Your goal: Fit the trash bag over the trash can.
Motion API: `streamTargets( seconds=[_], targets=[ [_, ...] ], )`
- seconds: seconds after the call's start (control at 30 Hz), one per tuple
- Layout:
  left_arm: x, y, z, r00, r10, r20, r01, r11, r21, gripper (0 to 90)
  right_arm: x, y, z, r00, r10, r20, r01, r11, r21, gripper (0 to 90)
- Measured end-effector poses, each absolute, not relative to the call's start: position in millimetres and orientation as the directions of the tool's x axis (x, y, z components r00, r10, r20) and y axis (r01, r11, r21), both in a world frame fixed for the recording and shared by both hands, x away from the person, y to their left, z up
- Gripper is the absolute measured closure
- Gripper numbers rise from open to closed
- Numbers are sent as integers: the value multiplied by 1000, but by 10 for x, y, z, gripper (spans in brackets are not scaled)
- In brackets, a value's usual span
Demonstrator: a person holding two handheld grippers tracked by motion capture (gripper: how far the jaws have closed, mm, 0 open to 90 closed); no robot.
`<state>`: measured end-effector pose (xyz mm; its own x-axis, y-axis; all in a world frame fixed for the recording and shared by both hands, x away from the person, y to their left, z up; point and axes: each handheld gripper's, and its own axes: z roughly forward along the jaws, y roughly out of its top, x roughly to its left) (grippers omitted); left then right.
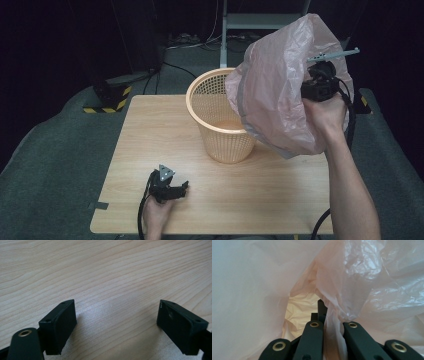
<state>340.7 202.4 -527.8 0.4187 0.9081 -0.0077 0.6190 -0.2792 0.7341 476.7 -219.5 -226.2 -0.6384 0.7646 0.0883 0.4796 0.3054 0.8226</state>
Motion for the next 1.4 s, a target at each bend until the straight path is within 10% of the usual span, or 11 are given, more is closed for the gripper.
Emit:
streamTargets(
  seconds=[1.4],
  targets=[
    [3406,2024,-5277,419,908,-8,620,-279,733,159,5088,-1503,-2326,-704,701,115,506,382,773,893]
  ],
)
